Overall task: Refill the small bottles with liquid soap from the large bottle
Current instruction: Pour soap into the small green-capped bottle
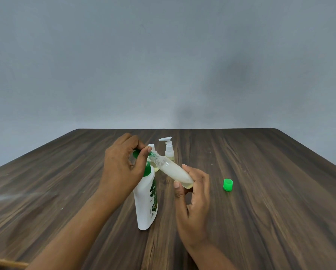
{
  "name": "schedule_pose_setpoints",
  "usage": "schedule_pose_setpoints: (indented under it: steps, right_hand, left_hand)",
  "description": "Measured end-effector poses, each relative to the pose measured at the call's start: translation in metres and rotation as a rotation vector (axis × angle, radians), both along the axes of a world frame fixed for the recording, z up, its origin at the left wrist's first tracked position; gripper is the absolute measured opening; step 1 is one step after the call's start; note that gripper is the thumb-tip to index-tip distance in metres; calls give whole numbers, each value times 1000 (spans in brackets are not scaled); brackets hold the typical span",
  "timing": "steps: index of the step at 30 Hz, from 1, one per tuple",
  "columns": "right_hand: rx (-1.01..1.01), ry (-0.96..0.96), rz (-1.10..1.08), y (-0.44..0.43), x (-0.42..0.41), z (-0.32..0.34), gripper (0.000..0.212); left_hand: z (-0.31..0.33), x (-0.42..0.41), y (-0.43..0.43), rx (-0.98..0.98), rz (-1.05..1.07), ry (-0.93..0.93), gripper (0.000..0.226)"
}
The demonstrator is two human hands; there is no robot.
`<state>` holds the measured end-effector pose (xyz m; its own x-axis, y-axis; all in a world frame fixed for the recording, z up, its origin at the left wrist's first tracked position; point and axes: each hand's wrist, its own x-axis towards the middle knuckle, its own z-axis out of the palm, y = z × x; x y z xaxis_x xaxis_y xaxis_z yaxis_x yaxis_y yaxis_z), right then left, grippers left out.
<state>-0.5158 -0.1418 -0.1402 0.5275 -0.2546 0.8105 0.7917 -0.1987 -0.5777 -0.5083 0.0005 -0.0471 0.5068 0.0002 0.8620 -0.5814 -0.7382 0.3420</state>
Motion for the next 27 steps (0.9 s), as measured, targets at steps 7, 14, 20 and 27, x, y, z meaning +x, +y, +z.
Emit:
schedule_pose_setpoints:
  steps: [7,14,20,27]
  right_hand:
    - [-3,10,-8,0,2,1,29]
    - [6,33,-3,-1,0,0,28]
    - [-1,19,9,0,-1,2,27]
    - [15,33,3,0,1,0,28]
  left_hand:
    - [-5,3,1,-31,-9,-16,28]
    - [-11,4,1,-29,-5,-28,29]
    - [1,3,2,17,-3,-27,33]
    - [-15,7,3,-28,-21,-43,30]
